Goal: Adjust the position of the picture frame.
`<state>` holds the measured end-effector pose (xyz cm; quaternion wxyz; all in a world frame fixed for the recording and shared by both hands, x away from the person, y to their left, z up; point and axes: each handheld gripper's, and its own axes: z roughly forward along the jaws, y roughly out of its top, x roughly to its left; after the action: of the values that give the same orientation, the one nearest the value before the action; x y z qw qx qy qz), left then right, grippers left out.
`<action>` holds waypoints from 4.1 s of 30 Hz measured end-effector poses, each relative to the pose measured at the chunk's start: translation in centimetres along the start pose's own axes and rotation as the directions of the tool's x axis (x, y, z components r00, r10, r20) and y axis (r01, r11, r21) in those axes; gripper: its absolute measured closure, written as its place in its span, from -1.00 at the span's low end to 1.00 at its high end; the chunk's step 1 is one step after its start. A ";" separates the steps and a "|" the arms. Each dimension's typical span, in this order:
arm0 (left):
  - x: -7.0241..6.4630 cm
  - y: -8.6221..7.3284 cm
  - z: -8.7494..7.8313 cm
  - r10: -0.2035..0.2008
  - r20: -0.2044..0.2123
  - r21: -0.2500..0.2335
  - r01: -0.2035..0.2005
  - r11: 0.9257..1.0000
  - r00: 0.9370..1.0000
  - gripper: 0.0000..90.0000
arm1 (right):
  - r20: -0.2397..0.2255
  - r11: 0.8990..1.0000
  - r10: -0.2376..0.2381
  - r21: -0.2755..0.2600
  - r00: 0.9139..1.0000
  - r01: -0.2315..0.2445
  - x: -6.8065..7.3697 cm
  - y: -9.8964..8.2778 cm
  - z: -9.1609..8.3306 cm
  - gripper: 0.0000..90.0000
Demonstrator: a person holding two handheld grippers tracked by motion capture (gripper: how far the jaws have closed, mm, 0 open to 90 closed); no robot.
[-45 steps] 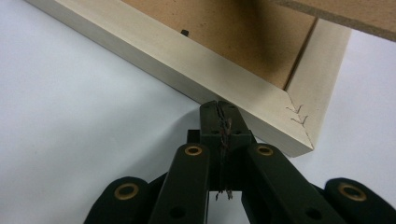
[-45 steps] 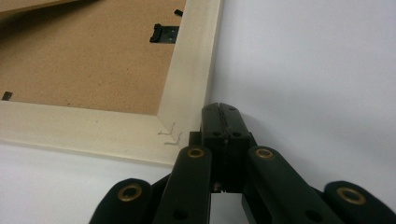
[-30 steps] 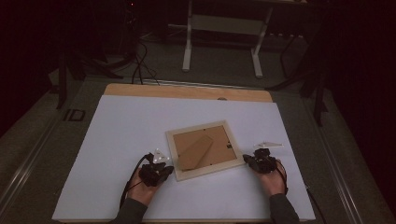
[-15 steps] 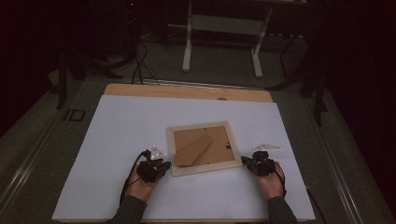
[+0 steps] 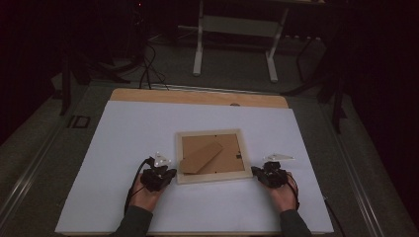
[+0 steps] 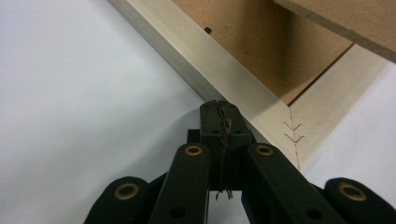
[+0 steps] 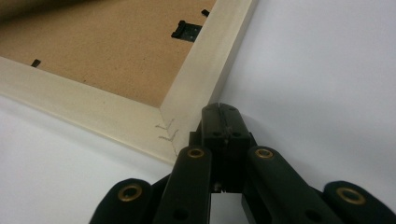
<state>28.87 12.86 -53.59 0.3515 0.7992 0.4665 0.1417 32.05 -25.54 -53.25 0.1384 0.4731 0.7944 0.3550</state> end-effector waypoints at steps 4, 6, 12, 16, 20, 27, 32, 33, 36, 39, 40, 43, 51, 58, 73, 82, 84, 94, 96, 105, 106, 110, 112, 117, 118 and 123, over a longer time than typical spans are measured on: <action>0.4 -0.1 -0.1 -0.012 -0.009 0.003 0.012 1.000 1.000 1.00 | -0.001 1.000 -0.007 -0.002 1.000 0.007 0.6 0.1 0.3 1.00; 0.6 -0.1 -0.2 -0.017 -0.008 0.001 0.017 1.000 1.000 1.00 | -0.002 1.000 -0.008 -0.001 1.000 0.008 0.8 0.2 0.3 1.00; 1.0 -0.1 -0.2 -0.027 -0.013 -0.002 0.027 1.000 1.000 1.00 | -0.010 1.000 -0.005 -0.006 1.000 0.005 0.9 0.3 0.5 1.00; 1.2 -0.1 -0.2 -0.039 -0.018 -0.007 0.039 0.999 0.999 1.00 | -0.011 1.000 -0.009 -0.007 1.000 0.009 1.2 0.3 0.6 1.00; 1.4 -0.1 -0.2 -0.039 -0.029 -0.008 0.039 0.999 0.999 1.00 | -0.009 1.000 -0.009 -0.009 1.000 0.009 1.4 0.3 0.7 1.00; 1.9 -0.2 -0.3 -0.054 -0.035 -0.010 0.054 0.999 0.998 1.00 | -0.017 1.000 -0.019 -0.008 1.000 0.018 1.8 0.4 0.9 1.00; 2.2 -0.2 -0.4 -0.065 -0.036 -0.012 0.065 0.998 0.997 1.00 | -0.019 1.000 -0.030 -0.006 0.999 0.030 2.1 0.5 1.0 1.00; 2.2 -0.2 -0.4 -0.068 -0.035 -0.012 0.068 0.998 0.997 1.00 | -0.020 0.999 -0.032 -0.005 0.999 0.032 2.2 0.5 1.0 1.00; 2.3 -0.3 -0.4 -0.071 -0.034 -0.014 0.071 0.997 0.997 1.00 | -0.022 0.999 -0.032 -0.008 0.999 0.032 2.2 0.5 1.0 1.00; 2.4 -0.3 -0.4 -0.072 -0.033 -0.013 0.071 0.997 0.997 1.00 | -0.022 0.999 -0.034 -0.006 0.999 0.034 2.3 0.5 1.0 1.00; 2.4 -0.2 -0.4 -0.070 -0.034 -0.013 0.070 0.997 0.997 1.00 | -0.022 0.999 -0.033 -0.007 0.999 0.033 2.3 0.5 1.0 1.00; 2.4 -0.2 -0.4 -0.070 -0.037 -0.014 0.070 0.997 0.997 1.00 | -0.022 0.999 -0.033 -0.010 0.999 0.033 2.4 0.4 1.0 1.00; 2.5 -0.3 -0.4 -0.071 -0.040 -0.016 0.070 0.997 0.997 1.00 | -0.023 0.999 -0.037 -0.008 0.999 0.037 2.4 0.4 1.0 1.00; 2.4 -0.3 -0.4 -0.069 -0.047 -0.020 0.068 0.997 0.997 1.00 | -0.025 0.999 -0.037 -0.010 0.999 0.037 2.5 0.4 1.0 1.00; 2.5 -0.3 -0.3 -0.075 -0.059 -0.029 0.074 0.997 0.995 1.00 | -0.030 0.999 -0.035 -0.014 0.999 0.035 2.5 0.3 1.0 1.00; 2.5 -0.3 -0.3 -0.077 -0.068 -0.035 0.074 0.997 0.995 0.97 | -0.037 0.999 -0.034 -0.012 0.999 0.034 2.5 0.4 1.0 1.00; 2.6 -0.3 -0.3 -0.080 -0.067 -0.038 0.077 0.996 0.995 0.98 | -0.040 0.999 -0.033 -0.011 0.999 0.033 2.5 0.3 1.0 1.00; 2.5 -0.4 -0.3 -0.078 -0.080 -0.044 0.075 0.996 0.994 0.98 | -0.043 0.999 -0.040 -0.010 0.998 0.039 2.6 0.4 1.1 1.00; 2.5 -0.4 -0.4 -0.078 -0.082 -0.043 0.075 0.996 0.994 0.94 | -0.043 0.999 -0.041 -0.009 0.998 0.040 2.6 0.4 1.1 1.00; 2.7 -0.3 -1.5 -0.114 -0.072 -0.066 0.109 0.992 0.991 0.80 | -0.043 0.998 -0.058 -0.007 0.997 0.058 2.6 0.4 1.0 1.00; 2.8 -0.2 -1.9 -0.117 -0.073 -0.072 0.112 0.991 0.990 0.79 | -0.035 0.998 -0.063 -0.006 0.997 0.063 2.6 0.4 1.0 1.00; 3.3 0.5 -4.0 -0.134 -0.064 -0.133 0.124 0.983 0.989 0.73 | -0.013 0.997 -0.080 -0.022 0.997 0.079 2.7 0.7 0.6 0.93; 3.5 0.9 -5.1 -0.132 -0.050 -0.154 0.123 0.980 0.990 0.66 | -0.012 0.996 -0.079 -0.035 0.997 0.079 2.6 0.9 0.3 0.90; 3.6 2.3 -6.5 -0.092 0.005 -0.182 0.092 0.979 0.996 0.44 | -0.013 0.995 -0.080 -0.064 0.997 0.079 2.3 1.3 -0.4 0.79; 3.4 2.8 -6.7 -0.072 0.022 -0.180 0.075 0.981 0.997 0.40 | -0.014 0.994 -0.079 -0.070 0.997 0.078 2.3 1.3 -0.6 0.78; 2.9 4.7 -6.7 -0.008 0.055 -0.151 0.017 0.988 0.998 0.23 | -0.026 0.992 -0.084 -0.098 0.996 0.081 2.1 1.8 -1.5 0.66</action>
<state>29.69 16.68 -45.79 0.4248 0.7707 0.4496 0.1527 31.27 -23.83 -50.69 0.1639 0.4272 0.7972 0.3939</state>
